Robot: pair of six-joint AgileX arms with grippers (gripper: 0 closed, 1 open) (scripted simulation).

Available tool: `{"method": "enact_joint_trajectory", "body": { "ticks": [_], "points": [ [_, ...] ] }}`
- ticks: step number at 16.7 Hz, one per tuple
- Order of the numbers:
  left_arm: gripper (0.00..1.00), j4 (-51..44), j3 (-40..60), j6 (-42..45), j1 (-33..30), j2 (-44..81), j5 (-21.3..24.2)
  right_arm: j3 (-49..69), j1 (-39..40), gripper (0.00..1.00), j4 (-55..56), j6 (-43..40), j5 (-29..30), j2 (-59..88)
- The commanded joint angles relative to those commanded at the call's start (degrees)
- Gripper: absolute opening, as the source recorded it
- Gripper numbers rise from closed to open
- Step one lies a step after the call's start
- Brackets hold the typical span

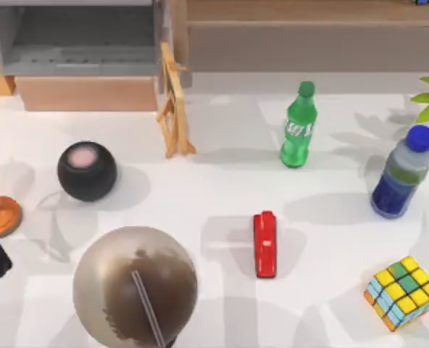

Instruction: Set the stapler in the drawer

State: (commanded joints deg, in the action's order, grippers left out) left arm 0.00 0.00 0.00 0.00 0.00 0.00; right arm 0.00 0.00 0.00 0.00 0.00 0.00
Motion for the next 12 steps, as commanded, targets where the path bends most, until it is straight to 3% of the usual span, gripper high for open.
{"method": "enact_joint_trajectory", "body": {
  "ticks": [6, 12],
  "points": [
    [1.00, 3.7, 3.5, 5.0, 1.3, 5.9, 1.5, 0.0, 0.0, 1.00, 0.0, 0.0, 0.0, 0.0],
    [1.00, 17.9, 16.8, 24.0, 6.4, 31.6, 7.1, 0.0, 0.0, 1.00, 0.0, 0.0, 0.0, 0.0]
  ]
}}
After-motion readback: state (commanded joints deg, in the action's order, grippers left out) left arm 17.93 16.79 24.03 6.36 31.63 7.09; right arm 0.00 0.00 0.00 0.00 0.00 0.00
